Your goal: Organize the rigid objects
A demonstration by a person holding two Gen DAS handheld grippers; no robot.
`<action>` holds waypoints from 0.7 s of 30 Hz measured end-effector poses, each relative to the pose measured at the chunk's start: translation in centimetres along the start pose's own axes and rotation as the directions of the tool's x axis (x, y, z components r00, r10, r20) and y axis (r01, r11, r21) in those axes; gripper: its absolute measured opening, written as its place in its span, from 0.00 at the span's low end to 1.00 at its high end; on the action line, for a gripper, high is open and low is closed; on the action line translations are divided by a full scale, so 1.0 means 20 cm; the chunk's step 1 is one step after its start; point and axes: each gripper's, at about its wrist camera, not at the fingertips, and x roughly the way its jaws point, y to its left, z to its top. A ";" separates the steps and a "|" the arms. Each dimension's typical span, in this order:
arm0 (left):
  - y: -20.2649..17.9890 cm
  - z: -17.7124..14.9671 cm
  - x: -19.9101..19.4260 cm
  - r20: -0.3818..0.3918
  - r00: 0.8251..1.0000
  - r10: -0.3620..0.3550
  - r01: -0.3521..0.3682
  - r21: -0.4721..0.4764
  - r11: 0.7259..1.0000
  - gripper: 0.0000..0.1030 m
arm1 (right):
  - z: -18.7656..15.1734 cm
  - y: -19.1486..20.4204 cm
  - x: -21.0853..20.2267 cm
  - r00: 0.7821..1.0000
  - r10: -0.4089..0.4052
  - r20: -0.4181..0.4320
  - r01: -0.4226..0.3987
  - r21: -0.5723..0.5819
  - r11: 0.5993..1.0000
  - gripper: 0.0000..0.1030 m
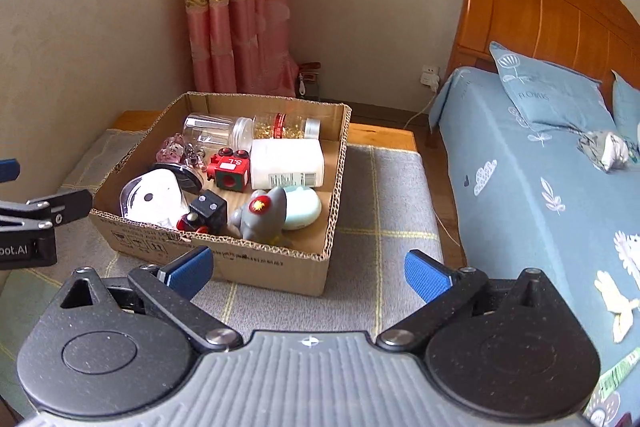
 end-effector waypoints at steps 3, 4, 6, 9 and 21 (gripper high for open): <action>-0.02 -0.05 -0.06 -0.022 1.000 0.008 -0.008 -0.008 1.000 0.99 | -0.05 0.02 -0.04 1.000 0.000 0.000 0.000 0.024 1.000 1.00; -0.03 -0.05 -0.07 -0.026 1.000 0.004 -0.004 -0.006 1.000 0.99 | -0.06 0.03 -0.05 1.000 -0.003 0.001 0.003 0.027 1.000 1.00; -0.04 -0.07 -0.09 -0.033 0.999 0.001 -0.001 0.001 1.000 0.99 | -0.08 0.04 -0.07 1.000 -0.005 0.002 0.005 0.032 0.999 1.00; -0.06 -0.08 -0.11 -0.037 0.999 0.026 -0.026 0.004 1.000 0.99 | -0.09 0.05 -0.09 1.000 -0.016 0.007 0.015 0.038 0.999 1.00; -0.06 -0.10 -0.14 -0.039 0.998 0.039 -0.039 -0.007 0.999 0.99 | -0.10 0.07 -0.09 1.000 -0.023 0.004 0.023 0.033 0.999 1.00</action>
